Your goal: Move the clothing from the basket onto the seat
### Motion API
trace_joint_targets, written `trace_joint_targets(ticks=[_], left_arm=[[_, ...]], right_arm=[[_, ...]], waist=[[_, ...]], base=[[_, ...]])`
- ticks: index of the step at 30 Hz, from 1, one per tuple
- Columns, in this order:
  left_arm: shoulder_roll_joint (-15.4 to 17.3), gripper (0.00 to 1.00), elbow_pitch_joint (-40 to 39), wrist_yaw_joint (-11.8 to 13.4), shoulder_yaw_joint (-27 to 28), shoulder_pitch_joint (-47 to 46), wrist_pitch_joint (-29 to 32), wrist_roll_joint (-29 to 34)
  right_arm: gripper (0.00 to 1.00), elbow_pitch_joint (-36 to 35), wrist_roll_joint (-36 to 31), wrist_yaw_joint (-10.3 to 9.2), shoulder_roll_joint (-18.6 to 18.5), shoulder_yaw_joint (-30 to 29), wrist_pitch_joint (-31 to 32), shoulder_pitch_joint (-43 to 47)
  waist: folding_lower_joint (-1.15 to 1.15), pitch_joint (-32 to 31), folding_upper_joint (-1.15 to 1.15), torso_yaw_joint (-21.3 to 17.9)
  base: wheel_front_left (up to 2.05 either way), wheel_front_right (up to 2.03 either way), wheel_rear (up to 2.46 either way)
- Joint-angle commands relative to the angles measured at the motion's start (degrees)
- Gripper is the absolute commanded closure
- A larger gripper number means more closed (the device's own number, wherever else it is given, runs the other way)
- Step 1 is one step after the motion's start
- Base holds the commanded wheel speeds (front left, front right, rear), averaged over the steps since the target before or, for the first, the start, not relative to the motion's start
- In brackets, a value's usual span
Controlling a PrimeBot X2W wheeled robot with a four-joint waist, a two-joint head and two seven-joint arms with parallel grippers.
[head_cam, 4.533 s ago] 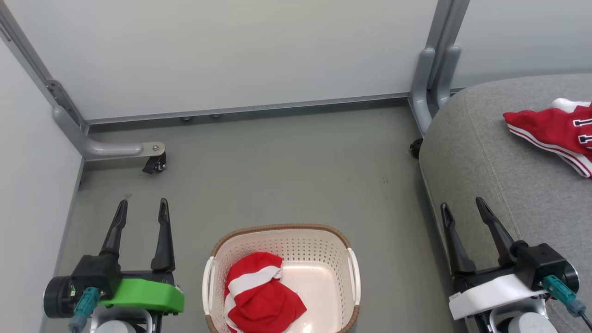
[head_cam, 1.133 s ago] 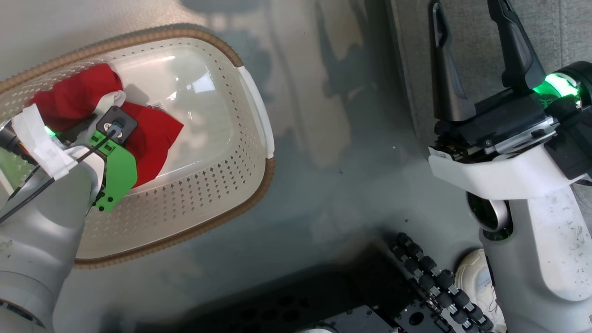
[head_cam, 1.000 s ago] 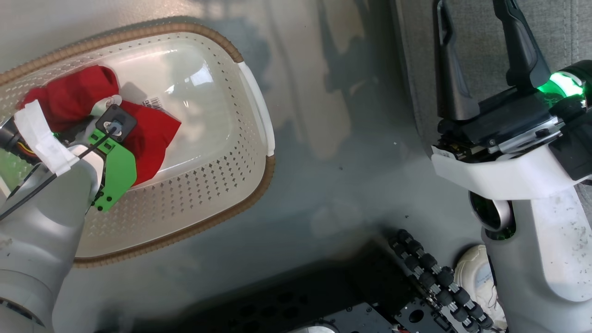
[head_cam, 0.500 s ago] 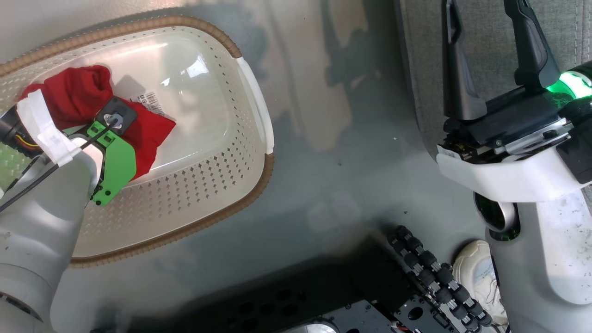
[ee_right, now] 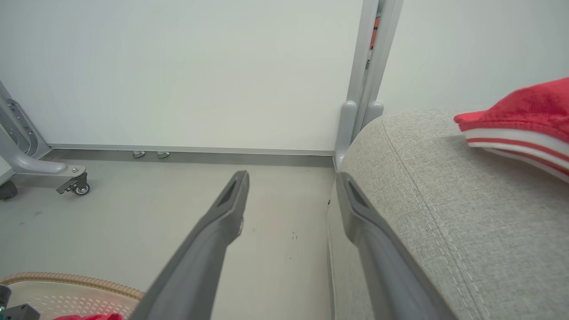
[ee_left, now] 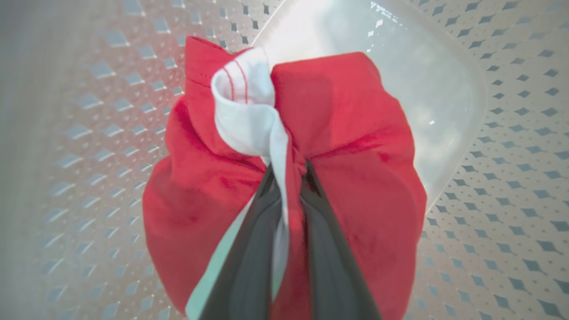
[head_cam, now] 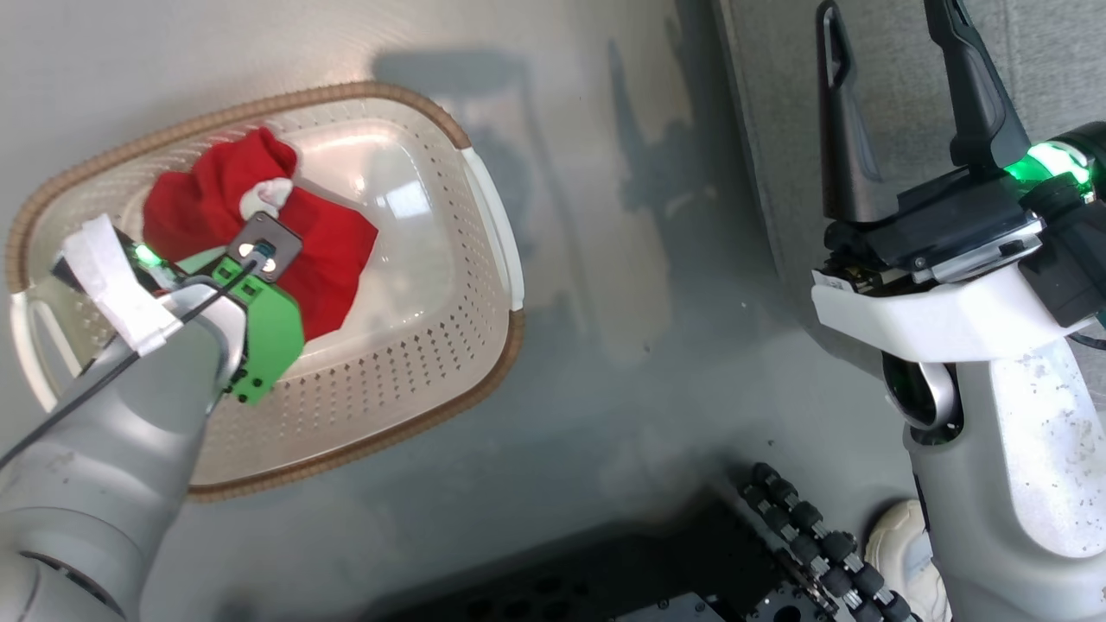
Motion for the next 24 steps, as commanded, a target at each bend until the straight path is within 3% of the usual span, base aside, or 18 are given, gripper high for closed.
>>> trace_joint_targets(ticks=[1,18,24], left_arm=[[-0.8,1.00,-0.4,0.0,-0.4,1.1,-0.9,-0.6],[-6.9,1.00,-6.4,0.0,-3.5,7.2,-6.9,-6.7],[-6.0,1.00,-14.3,1.0,-0.4,10.8,-7.0,-7.4]], right_arm=[[0.00,0.5,-0.2,-0.06,-0.1,-0.3,-0.2,1.1],[0.00,6.0,-2.1,-0.06,-0.1,-1.4,-0.2,6.6],[0.00,7.4,-2.0,-0.06,-0.1,-1.6,-0.2,8.8]], waist=[[0.00,-4.0,0.43,1.4],[0.00,-20.2,0.43,7.1],[0.00,-25.4,0.43,8.6]], base=[[0.00,0.00,0.00],[0.00,0.00,0.00],[0.00,0.00,0.00]])
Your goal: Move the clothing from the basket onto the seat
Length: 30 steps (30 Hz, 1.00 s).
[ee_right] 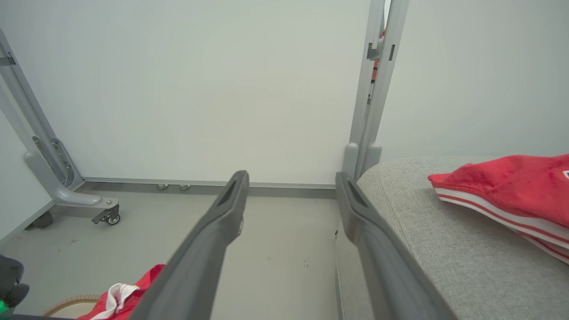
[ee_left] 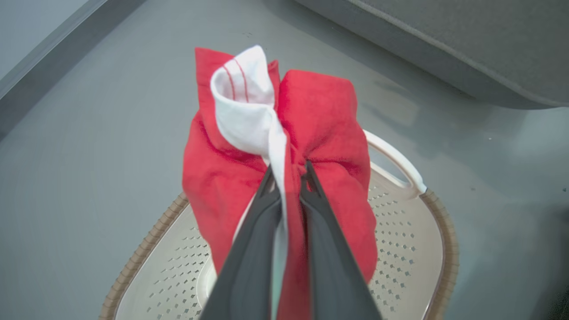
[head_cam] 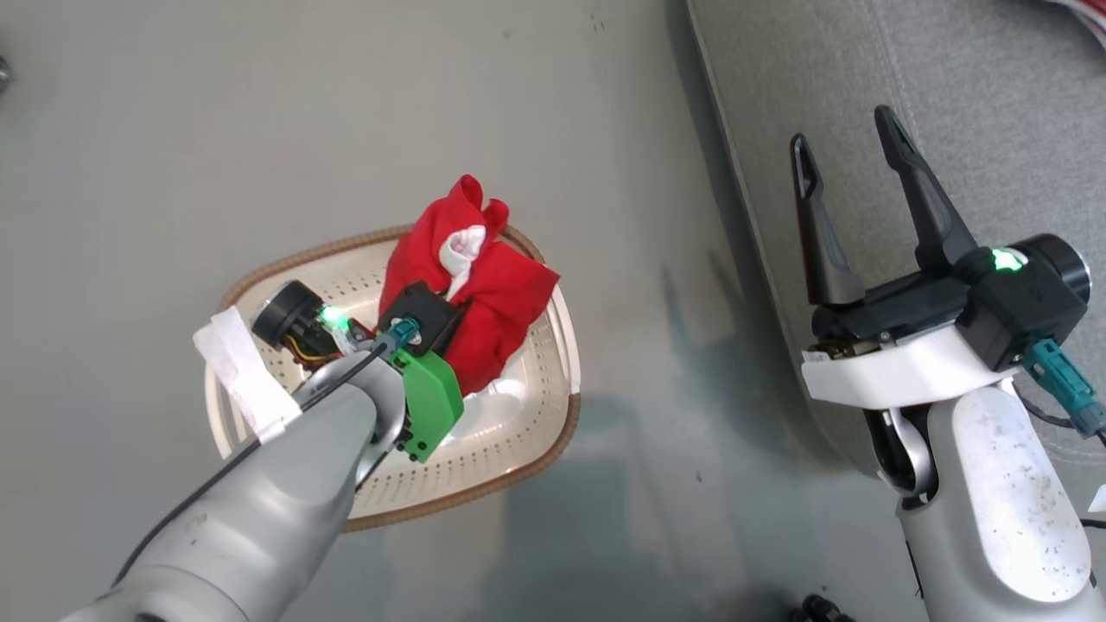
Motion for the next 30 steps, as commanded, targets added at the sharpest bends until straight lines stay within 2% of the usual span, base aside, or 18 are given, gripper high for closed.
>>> trace_joint_targets(ticks=[1,12,30], left_arm=[[0.7,1.00,-1.6,0.6,1.1,2.0,-0.2,-0.2],[2.7,1.00,-17.7,3.4,10.6,9.7,-0.2,2.2],[1.4,1.00,-34.5,3.1,21.1,15.4,-0.3,6.1]], right_arm=[[0.00,0.4,-0.1,-0.06,-0.2,-0.2,-0.2,1.3],[0.00,2.7,-0.4,-0.06,-0.2,-0.9,-0.2,6.3],[0.00,4.3,0.6,-0.06,-0.2,-1.5,-0.2,12.9]], waist=[[0.00,-5.4,0.43,2.8],[0.00,-13.4,0.43,5.1],[0.00,-23.0,0.43,7.7]], base=[[0.00,0.00,0.00],[0.00,0.00,0.00],[0.00,0.00,0.00]])
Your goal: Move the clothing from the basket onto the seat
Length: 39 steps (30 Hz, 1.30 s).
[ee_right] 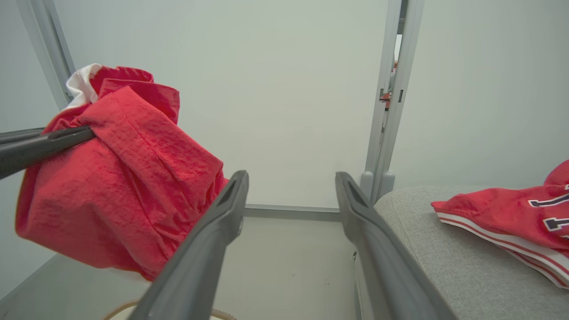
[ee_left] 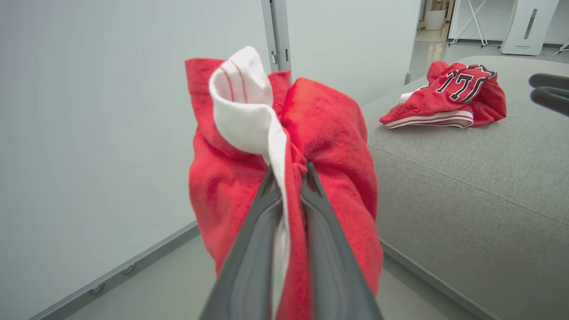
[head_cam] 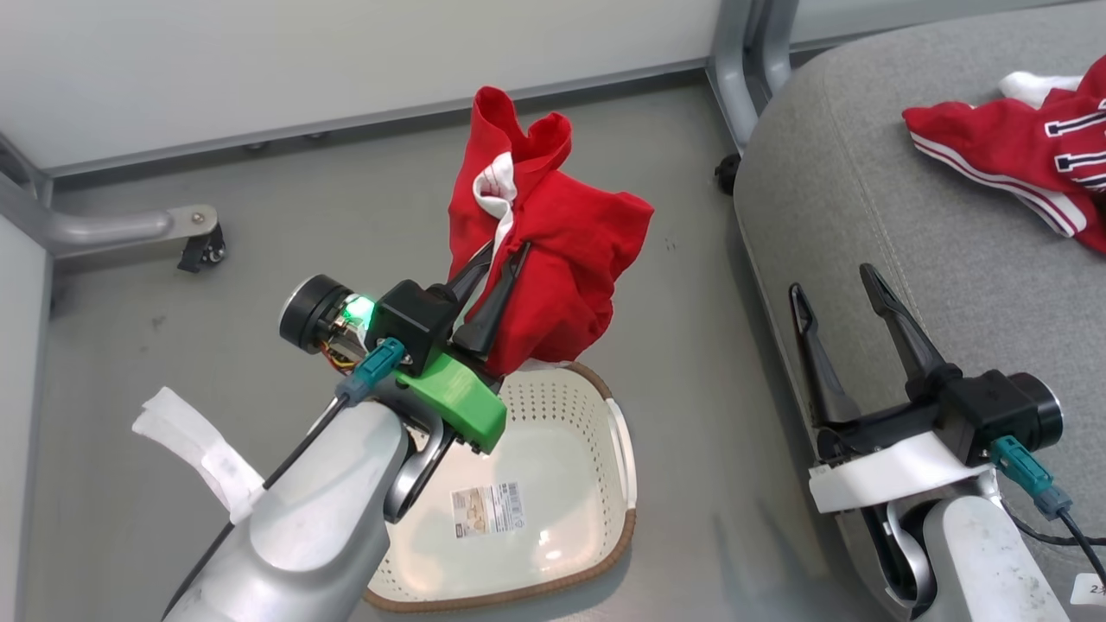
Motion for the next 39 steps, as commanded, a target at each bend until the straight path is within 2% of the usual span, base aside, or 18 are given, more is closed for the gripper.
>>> trace_joint_targets(ticks=[1,14,18,23,30,39], left_arm=[[-0.1,1.00,-1.1,-0.1,0.5,1.0,-0.2,0.5],[1.1,1.00,-6.5,0.2,0.9,2.4,-0.2,1.6],[1.2,1.00,-7.2,0.4,0.4,2.8,-0.1,1.7],[1.2,1.00,-7.2,0.2,-0.4,3.1,-0.1,1.7],[0.4,1.00,-7.1,-0.5,-1.9,2.5,-0.1,2.0],[-0.6,1.00,-7.2,-1.3,-5.0,1.6,-0.1,3.6]], right_arm=[[0.00,0.1,0.5,-0.06,-0.2,-0.2,-0.2,1.1],[0.00,-0.2,0.6,-0.06,-0.2,0.0,-0.2,3.2],[0.00,-1.5,-1.7,-0.06,-0.9,2.7,-0.2,0.7],[0.00,-2.4,-1.9,-0.06,-5.7,8.9,-0.2,-4.5],[0.00,0.0,0.3,-0.06,-12.6,17.6,0.4,-12.2],[0.00,3.7,8.0,-0.06,-19.9,29.5,3.5,-21.3]], waist=[[0.01,-1.8,0.43,1.0],[0.01,-3.8,0.43,2.0],[0.01,-3.7,0.43,2.0],[0.01,-3.1,0.43,2.1],[0.01,-2.0,0.43,3.1],[0.01,-1.0,0.43,4.0]], base=[[0.00,0.00,0.00],[0.00,0.00,0.00],[0.00,0.00,0.00],[0.00,0.00,0.00],[0.00,0.00,0.00],[0.00,0.00,0.00]])
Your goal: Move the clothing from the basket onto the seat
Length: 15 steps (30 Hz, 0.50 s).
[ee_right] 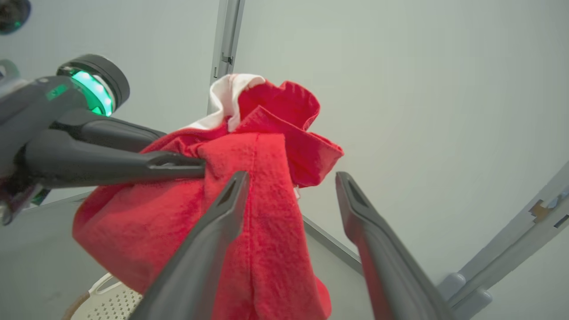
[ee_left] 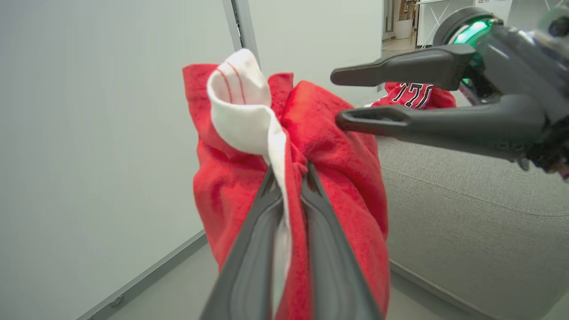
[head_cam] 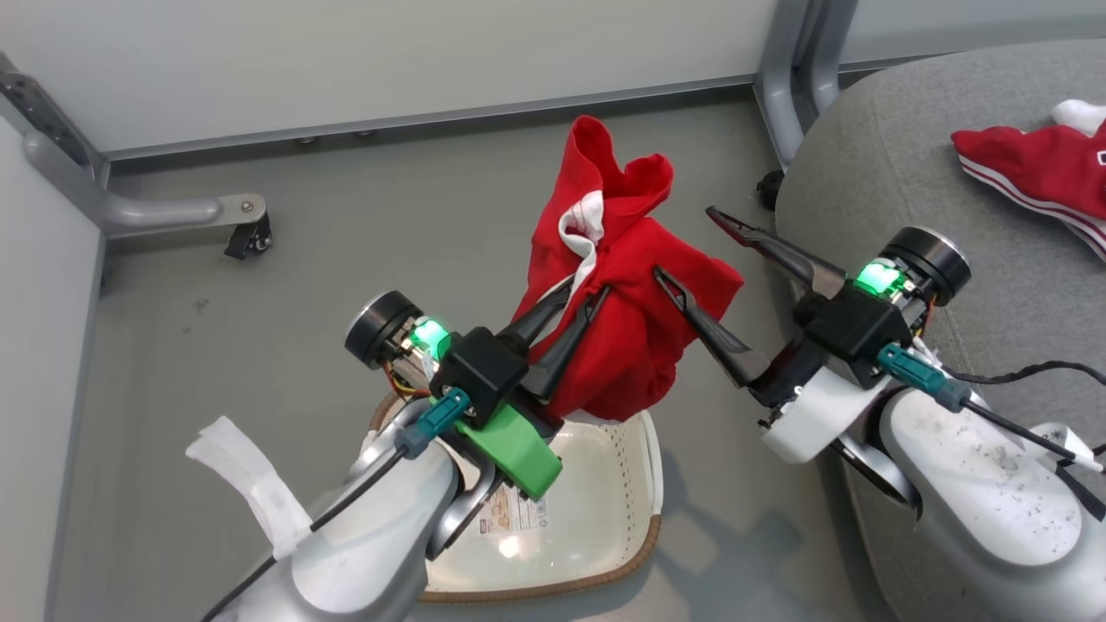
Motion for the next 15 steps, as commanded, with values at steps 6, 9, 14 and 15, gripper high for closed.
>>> trace_joint_targets(ticks=[6,9,14,15], left_arm=[[-0.5,1.00,-0.4,-0.5,-0.9,-1.4,-0.3,0.9],[-0.4,1.00,-0.5,-0.5,-0.9,-1.7,-0.3,0.9],[-0.8,1.00,-1.8,-0.7,-1.7,-2.0,-0.3,1.3],[-0.9,1.00,-2.2,-0.8,-2.0,-2.0,-0.3,1.4]], right_arm=[[0.00,2.7,7.7,-0.06,-4.0,7.5,1.8,-3.5],[0.00,3.3,11.0,-0.06,-5.1,10.8,1.7,-3.8],[0.00,4.6,13.0,-0.06,-5.2,13.7,0.5,-4.7],[0.00,4.9,13.3,-0.06,-4.9,14.2,0.3,-5.0]], waist=[[0.00,0.3,0.43,0.8],[0.00,0.2,0.43,0.9],[0.00,0.4,0.43,0.9],[0.00,0.5,0.43,0.9]], base=[[0.00,0.00,0.00],[0.00,0.00,0.00],[0.00,0.00,0.00],[0.00,0.00,0.00]])
